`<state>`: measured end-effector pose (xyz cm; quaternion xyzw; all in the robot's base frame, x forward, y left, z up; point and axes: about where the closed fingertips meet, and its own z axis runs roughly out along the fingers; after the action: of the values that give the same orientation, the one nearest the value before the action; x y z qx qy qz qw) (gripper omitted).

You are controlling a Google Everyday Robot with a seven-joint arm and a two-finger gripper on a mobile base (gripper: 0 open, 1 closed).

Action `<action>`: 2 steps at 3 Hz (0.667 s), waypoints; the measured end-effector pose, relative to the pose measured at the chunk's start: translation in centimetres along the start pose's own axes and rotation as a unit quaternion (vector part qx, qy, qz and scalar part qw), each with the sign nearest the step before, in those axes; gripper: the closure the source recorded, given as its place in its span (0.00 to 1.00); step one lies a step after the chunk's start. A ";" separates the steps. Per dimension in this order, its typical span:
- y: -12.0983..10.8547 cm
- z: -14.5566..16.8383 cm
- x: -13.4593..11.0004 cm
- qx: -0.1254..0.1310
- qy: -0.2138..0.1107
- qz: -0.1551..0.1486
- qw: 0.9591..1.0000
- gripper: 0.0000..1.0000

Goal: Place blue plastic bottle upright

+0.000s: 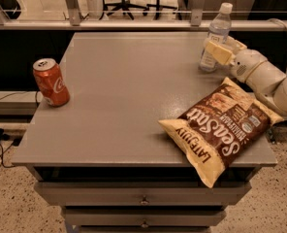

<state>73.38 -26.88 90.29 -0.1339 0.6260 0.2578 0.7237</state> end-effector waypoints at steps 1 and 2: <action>0.0 0.0 0.0 0.000 0.000 0.000 1.000 0.12; -0.3 -0.3 -0.4 0.001 0.011 -0.012 1.000 0.00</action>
Offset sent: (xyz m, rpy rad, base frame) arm -0.0044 -0.0212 0.0063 -0.0831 0.0216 -0.0193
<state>73.25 -27.41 90.60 -0.1430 0.6330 0.2471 0.7196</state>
